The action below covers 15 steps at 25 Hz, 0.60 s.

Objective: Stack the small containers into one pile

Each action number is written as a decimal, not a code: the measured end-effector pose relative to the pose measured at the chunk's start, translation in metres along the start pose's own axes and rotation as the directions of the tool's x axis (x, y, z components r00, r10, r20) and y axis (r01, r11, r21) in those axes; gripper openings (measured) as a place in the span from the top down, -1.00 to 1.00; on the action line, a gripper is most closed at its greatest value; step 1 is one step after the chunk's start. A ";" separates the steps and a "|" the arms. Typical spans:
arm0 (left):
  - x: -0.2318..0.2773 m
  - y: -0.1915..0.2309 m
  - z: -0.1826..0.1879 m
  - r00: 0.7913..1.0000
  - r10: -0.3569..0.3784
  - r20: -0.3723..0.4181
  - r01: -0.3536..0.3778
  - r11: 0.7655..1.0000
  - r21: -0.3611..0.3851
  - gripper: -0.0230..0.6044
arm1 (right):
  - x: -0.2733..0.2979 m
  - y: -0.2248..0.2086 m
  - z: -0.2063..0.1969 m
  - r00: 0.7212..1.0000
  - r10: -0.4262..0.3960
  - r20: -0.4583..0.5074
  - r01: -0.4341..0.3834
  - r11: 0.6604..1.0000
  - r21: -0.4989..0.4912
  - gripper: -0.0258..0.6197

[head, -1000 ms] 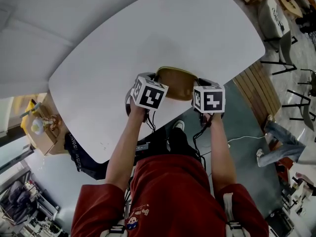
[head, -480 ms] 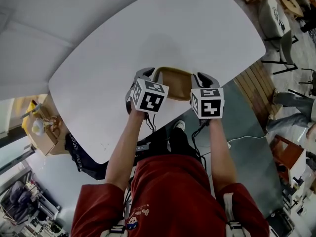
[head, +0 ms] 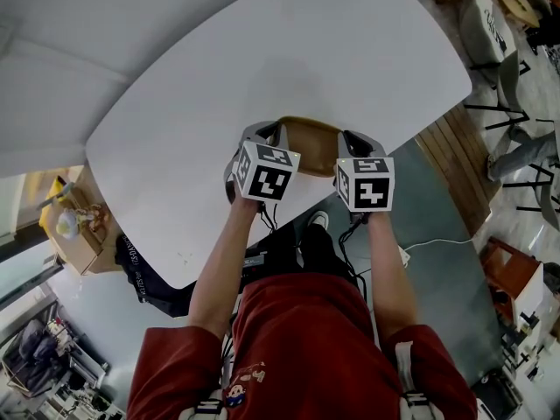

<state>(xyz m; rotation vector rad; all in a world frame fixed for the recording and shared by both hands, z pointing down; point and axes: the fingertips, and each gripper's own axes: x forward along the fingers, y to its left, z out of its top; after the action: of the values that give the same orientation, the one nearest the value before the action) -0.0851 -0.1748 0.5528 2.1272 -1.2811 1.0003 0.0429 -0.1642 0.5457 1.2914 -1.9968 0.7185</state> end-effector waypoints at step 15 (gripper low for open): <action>-0.020 -0.005 0.003 0.998 0.041 0.039 -0.041 0.999 -0.009 0.92 | -0.015 0.008 0.004 0.999 0.023 0.035 -0.022 1.000 -0.016 0.92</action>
<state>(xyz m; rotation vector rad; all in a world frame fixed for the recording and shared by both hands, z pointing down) -0.0854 -0.1633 0.5353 2.1318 -1.3505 0.9729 0.0394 -0.1555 0.5306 1.2826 -2.0446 0.6934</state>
